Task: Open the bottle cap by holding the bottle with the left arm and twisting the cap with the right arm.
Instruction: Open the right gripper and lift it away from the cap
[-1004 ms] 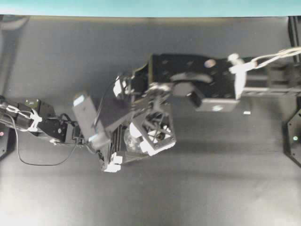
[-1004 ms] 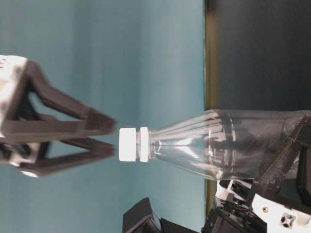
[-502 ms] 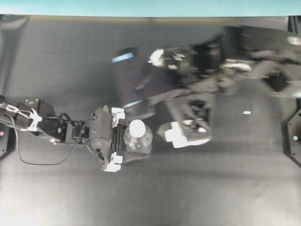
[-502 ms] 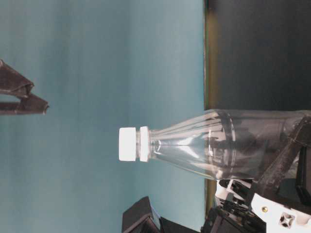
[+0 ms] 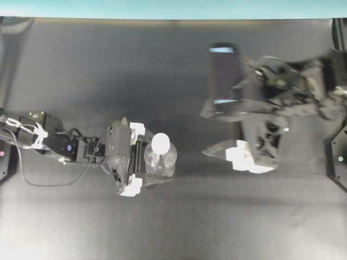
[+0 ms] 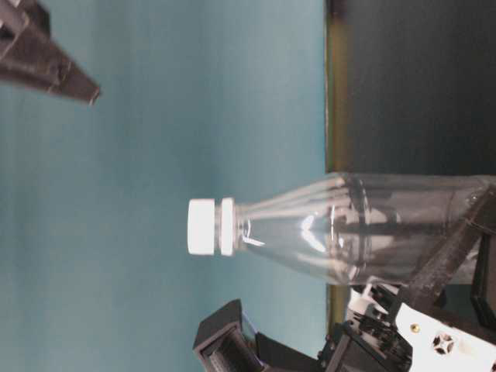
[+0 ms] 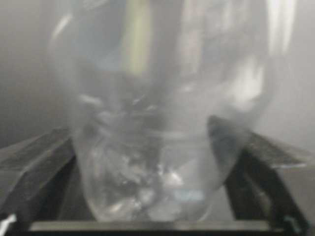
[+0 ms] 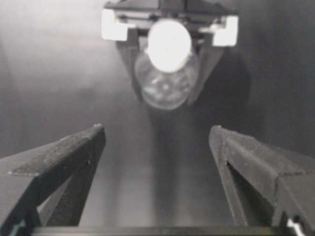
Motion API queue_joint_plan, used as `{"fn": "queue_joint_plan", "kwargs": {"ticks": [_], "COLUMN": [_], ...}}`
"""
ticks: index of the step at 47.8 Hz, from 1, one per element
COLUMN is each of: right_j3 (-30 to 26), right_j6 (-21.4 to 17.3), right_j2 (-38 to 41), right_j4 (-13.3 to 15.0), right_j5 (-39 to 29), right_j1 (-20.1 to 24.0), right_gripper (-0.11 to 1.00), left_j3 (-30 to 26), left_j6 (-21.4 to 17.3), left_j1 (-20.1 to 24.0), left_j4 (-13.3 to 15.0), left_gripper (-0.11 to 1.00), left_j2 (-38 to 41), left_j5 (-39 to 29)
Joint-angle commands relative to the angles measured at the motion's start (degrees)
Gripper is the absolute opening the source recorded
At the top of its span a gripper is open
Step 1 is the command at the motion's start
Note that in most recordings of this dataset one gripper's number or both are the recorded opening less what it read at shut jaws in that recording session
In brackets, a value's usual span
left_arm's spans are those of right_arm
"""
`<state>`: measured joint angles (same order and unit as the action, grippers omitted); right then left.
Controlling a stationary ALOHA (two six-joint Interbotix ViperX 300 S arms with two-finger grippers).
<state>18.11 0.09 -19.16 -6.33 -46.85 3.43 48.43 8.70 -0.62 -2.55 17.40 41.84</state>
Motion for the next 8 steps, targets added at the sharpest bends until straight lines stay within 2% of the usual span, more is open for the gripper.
{"fn": "queue_joint_plan", "kwargs": {"ticks": [1,8], "right_j3": [2.9,9.49], "right_j6": [-1.85,-2.55], "right_j2": [-4.92,-10.72], "right_j4": [-0.09,-0.09], "right_j5": [3.87,9.67], "right_j1": [0.79,0.79], "right_gripper": [0.82,0.82], "left_j3": [-0.44,-0.88], "left_j6": [0.62,0.79], "left_j1": [0.97,0.79], "left_j4": [-0.09,-0.09], "left_gripper": [0.99,0.97], "left_j2": [-0.7,-1.32], "left_j5": [-2.11,-3.43]}}
